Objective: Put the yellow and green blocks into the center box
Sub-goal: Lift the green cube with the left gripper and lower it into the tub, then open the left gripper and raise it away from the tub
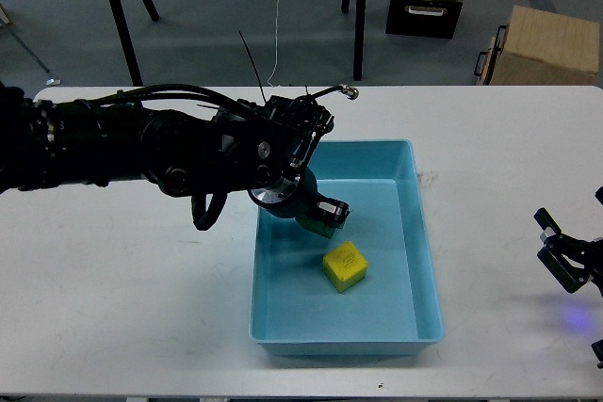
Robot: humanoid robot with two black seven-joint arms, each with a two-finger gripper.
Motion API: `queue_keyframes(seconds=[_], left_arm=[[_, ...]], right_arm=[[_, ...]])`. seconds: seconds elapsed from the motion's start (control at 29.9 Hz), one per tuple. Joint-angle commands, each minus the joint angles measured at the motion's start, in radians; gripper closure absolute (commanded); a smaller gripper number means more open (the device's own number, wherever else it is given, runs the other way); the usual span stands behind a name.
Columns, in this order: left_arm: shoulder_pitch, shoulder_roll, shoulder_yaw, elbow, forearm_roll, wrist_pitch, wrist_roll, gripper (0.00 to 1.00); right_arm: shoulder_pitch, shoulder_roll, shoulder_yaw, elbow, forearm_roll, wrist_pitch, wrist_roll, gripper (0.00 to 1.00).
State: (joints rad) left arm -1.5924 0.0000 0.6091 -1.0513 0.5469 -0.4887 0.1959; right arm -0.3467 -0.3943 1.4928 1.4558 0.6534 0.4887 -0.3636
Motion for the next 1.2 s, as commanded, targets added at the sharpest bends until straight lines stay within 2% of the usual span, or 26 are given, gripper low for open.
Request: queue_keyframes(seconds=[0.0, 0.07, 0.17, 0.23, 0.4, 0.43, 0.47, 0.5, 0.53, 0.64, 0.67, 0.77, 1.0, 1.17], left_arm=[[-0.003, 0.0, 0.001, -0.001, 0.005, 0.0, -0.036, 0.69], [-0.004, 0.0, 0.003, -0.001, 0.011, 0.0, -0.032, 0.8], [-0.006, 0.0, 0.001, -0.006, 0.011, 0.0, -0.021, 0.86], [-0.006, 0.0, 0.001, -0.007, 0.011, 0.0, -0.021, 0.99], [-0.004, 0.0, 0.001, -0.009, 0.011, 0.0, -0.021, 1.0], [-0.003, 0.0, 0.0, -0.009, 0.008, 0.0, -0.021, 0.94], [-0.003, 0.0, 0.0, -0.007, 0.007, 0.0, -0.026, 0.8], [-0.001, 0.0, 0.0, -0.007, 0.007, 0.0, -0.032, 0.58], [0.0, 0.0, 0.0, -0.007, 0.005, 0.0, -0.035, 0.44], [0.002, 0.0, -0.002, -0.007, 0.004, 0.0, -0.036, 0.2], [0.003, 0.0, -0.002, -0.007, 0.002, 0.0, -0.036, 0.16], [0.003, 0.0, -0.002, -0.007, 0.001, 0.0, -0.036, 0.1], [0.002, 0.0, -0.008, 0.001, -0.001, 0.0, -0.036, 0.06], [-0.018, 0.0, -0.127, 0.03, -0.005, 0.0, -0.053, 0.05]], right_arm=[[0.0, 0.0, 0.0, 0.0, 0.0, 0.0, 0.0, 0.0], [0.0, 0.0, 0.001, 0.0, 0.0, 0.0, 0.0, 0.0], [0.0, 0.0, 0.001, 0.0, 0.0, 0.0, 0.0, 0.0], [0.0, 0.0, 0.001, 0.0, 0.0, 0.0, 0.0, 0.0], [0.0, -0.001, 0.001, 0.0, 0.0, 0.0, 0.0, 0.0], [0.0, -0.002, 0.001, 0.0, 0.0, 0.0, 0.0, 0.0], [0.0, -0.002, 0.001, 0.0, 0.0, 0.0, 0.0, 0.0], [0.0, 0.0, 0.001, 0.001, 0.0, 0.0, 0.0, 0.0], [-0.001, 0.0, 0.001, 0.002, 0.0, 0.0, 0.0, 0.0], [-0.001, 0.0, 0.0, 0.003, 0.0, 0.0, 0.0, 0.0], [-0.003, 0.0, 0.0, 0.003, 0.0, 0.0, 0.0, 0.0], [-0.005, 0.0, 0.0, 0.005, 0.0, 0.0, 0.0, 0.0], [-0.006, 0.0, -0.002, 0.005, 0.0, 0.0, 0.0, 0.0], [-0.006, 0.0, -0.002, 0.006, 0.0, 0.0, 0.0, 0.0]])
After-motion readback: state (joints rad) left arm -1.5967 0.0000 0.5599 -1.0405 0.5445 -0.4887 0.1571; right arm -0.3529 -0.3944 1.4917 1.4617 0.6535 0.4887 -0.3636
